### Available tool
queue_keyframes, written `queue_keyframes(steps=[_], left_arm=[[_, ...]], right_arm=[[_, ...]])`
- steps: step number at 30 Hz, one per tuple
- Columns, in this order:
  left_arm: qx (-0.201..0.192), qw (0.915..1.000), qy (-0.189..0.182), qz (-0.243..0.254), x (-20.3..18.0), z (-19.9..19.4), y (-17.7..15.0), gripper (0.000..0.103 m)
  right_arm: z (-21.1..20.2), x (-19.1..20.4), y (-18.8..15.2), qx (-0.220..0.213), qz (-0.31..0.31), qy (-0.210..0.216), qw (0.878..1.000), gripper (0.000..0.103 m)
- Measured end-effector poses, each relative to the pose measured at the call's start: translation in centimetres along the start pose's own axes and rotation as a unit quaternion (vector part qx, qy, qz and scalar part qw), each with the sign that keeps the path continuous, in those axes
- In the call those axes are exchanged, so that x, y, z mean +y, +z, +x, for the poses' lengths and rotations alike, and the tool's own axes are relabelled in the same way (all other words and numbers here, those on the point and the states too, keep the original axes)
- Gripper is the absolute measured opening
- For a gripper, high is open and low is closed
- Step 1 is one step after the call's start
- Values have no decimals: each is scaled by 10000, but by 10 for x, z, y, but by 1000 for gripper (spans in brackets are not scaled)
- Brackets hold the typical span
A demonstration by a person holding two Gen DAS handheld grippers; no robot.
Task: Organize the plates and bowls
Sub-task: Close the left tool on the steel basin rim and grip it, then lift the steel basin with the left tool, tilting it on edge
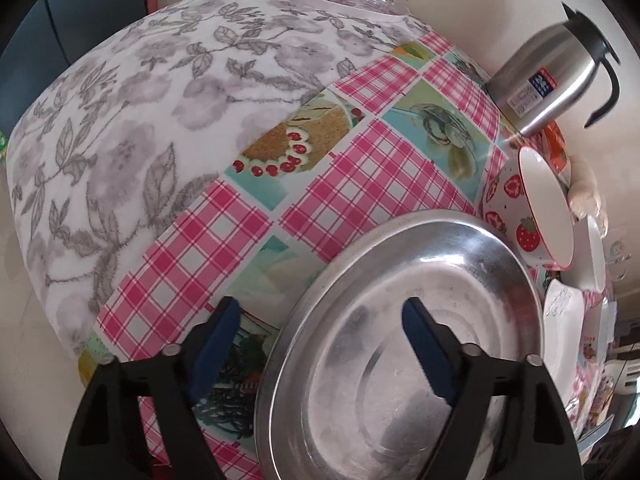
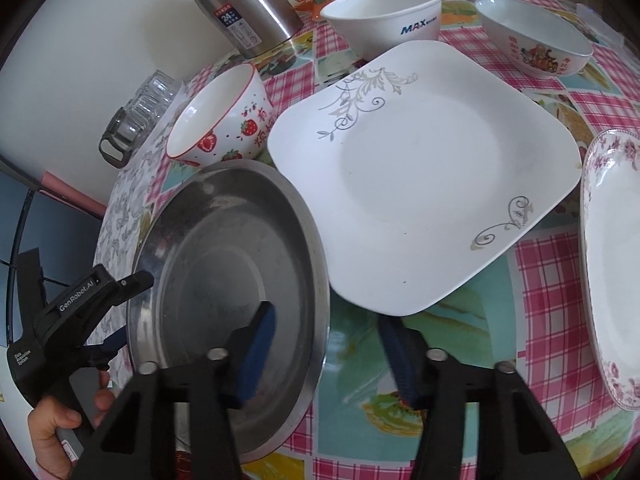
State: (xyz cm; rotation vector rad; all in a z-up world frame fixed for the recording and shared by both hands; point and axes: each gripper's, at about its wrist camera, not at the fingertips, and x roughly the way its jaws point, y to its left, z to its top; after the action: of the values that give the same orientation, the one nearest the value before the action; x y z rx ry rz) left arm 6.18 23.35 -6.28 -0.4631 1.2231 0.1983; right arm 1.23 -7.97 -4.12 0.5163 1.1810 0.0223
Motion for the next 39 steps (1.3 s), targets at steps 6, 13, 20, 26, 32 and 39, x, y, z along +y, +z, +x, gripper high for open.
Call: queue_keyframes(steps=[6, 13, 20, 26, 32, 39], left_arm=[[51, 9998, -179, -58, 2, 1, -2, 51], [-17, 9999, -73, -125, 8, -1, -3, 35], [-40, 10000, 51, 14, 6, -2, -4, 35], [-50, 9999, 74, 53, 2, -1, -5, 34], [-114, 9999, 35, 38, 3, -8, -6, 31], [-345, 9994, 72, 75, 0, -21, -8, 28]], right_arm=[[-1, -5, 0, 10, 51, 58, 10000, 32], [2, -2, -1, 81, -18, 106, 9999, 26], [7, -5, 0, 135, -19, 122, 9998, 23], [5, 3, -1, 112, -233, 163, 9995, 19], [0, 12, 0, -19, -510, 57, 9987, 19], [-13, 24, 1, -280, -920, -18, 9954, 19]])
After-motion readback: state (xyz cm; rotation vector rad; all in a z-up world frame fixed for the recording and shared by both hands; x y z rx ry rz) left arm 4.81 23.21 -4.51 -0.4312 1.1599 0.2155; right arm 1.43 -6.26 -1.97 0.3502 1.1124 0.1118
